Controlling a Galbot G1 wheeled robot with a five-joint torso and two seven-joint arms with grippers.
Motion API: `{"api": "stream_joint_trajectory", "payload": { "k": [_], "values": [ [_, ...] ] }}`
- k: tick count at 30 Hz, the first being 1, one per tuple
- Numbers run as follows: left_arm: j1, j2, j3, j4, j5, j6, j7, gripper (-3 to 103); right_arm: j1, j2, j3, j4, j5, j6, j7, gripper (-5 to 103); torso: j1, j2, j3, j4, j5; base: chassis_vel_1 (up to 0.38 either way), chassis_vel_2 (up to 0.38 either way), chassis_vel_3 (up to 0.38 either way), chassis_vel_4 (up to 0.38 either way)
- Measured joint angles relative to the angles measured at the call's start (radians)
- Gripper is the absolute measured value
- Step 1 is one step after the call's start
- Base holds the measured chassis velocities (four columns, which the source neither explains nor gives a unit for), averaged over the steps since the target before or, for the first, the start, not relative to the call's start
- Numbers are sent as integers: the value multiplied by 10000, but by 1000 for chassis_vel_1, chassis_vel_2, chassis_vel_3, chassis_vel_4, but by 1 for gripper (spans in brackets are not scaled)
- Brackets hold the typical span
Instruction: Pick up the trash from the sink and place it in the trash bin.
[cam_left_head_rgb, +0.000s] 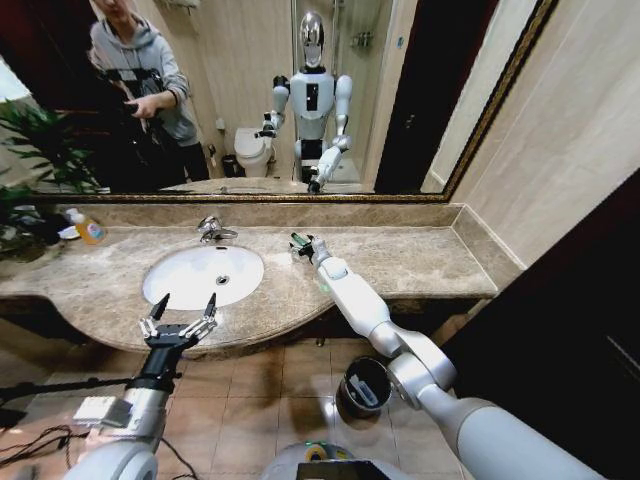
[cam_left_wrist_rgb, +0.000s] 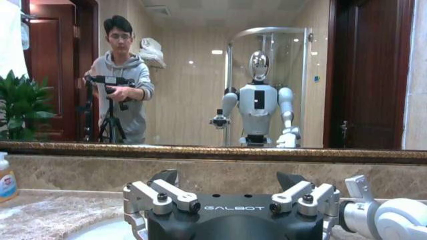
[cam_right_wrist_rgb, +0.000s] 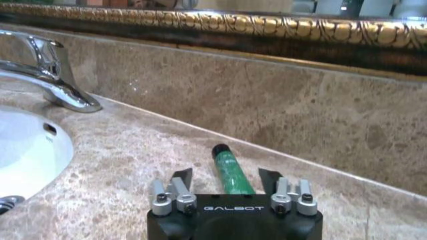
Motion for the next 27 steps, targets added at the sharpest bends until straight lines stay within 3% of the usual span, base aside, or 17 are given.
{"api": "stream_joint_trajectory", "payload": {
  "k": [6, 8, 10, 12, 13, 19, 27],
  "values": [
    [0, 0, 0, 0, 0, 0, 0, 100, -53, -1, 76, -57, 40, 2, -67, 41, 0, 0, -1, 0, 0, 0, 0, 0, 0],
    [0, 0, 0, 0, 0, 0, 0, 100, -56, -2, 86, -64, 41, 2, -70, 41, 0, 0, 0, 0, 0, 0, 0, 0, 0],
    [0, 0, 0, 0, 0, 0, 0, 100, -73, -1, 125, -68, 49, 4, -80, 25, 0, 0, 0, 0, 0, 0, 0, 0, 0],
    [0, 0, 0, 0, 0, 0, 0, 100, -76, -1, 132, -62, 50, 6, -82, 25, 0, 0, -1, 0, 0, 0, 0, 0, 0],
    [0, 0, 0, 0, 0, 0, 0, 100, -94, -1, 153, -29, 52, 7, -83, 15, -1, 1, -1, 0, 0, 0, 0, 0, 0],
    [0, 0, 0, 0, 0, 0, 0, 100, -163, -1, 193, 119, 83, -22, -83, 7, 0, 0, -1, -1, 0, 0, 0, 0, 0],
    [0, 0, 0, 0, 0, 0, 0, 100, -650, -257, 101, 1347, 540, -494, 7, 6, 0, 0, 0, 3, 1, 0, 0, 0, 0]
  ]
}}
